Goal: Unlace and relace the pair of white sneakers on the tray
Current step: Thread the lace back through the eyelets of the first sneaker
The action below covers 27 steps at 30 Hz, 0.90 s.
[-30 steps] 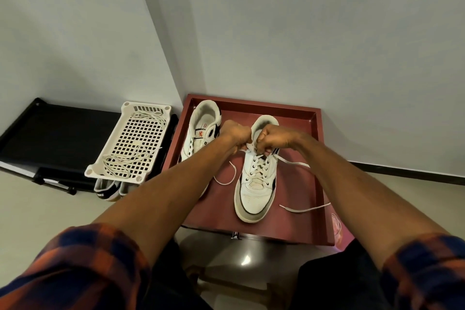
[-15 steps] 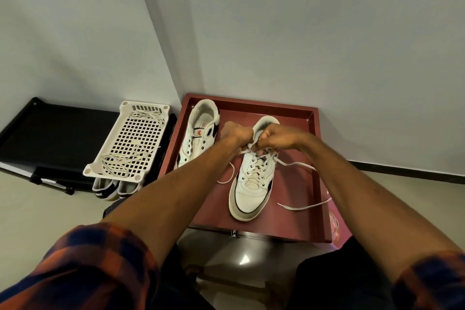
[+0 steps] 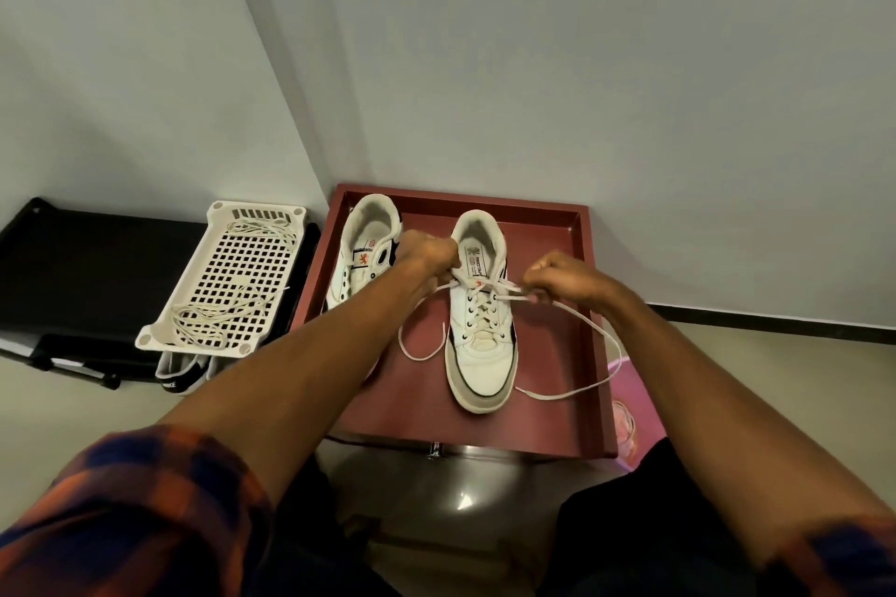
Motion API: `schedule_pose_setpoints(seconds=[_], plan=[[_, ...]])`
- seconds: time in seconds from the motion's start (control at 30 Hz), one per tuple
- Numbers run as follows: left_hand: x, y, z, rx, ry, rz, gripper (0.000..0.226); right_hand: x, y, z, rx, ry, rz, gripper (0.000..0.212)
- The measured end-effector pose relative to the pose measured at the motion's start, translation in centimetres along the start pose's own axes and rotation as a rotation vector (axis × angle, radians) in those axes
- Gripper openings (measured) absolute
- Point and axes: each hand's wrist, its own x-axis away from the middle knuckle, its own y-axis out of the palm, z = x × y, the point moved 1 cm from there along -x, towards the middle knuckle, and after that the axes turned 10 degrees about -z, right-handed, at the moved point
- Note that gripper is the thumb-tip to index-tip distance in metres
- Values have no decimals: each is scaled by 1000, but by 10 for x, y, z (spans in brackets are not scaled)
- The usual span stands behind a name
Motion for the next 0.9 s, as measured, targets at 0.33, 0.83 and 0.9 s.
schedule_pose_setpoints(seconds=[0.33, 0.83, 0.9], plan=[[0, 0, -1, -14, 13, -46, 17, 12, 1, 37, -412, 21, 55, 25], [-1, 0, -2, 12, 8, -87, 28, -4, 29, -19, 241, 16, 716, 26], [-1, 0, -3, 3, 13, -87, 29, -5, 32, -28, 296, -25, 749, 26]])
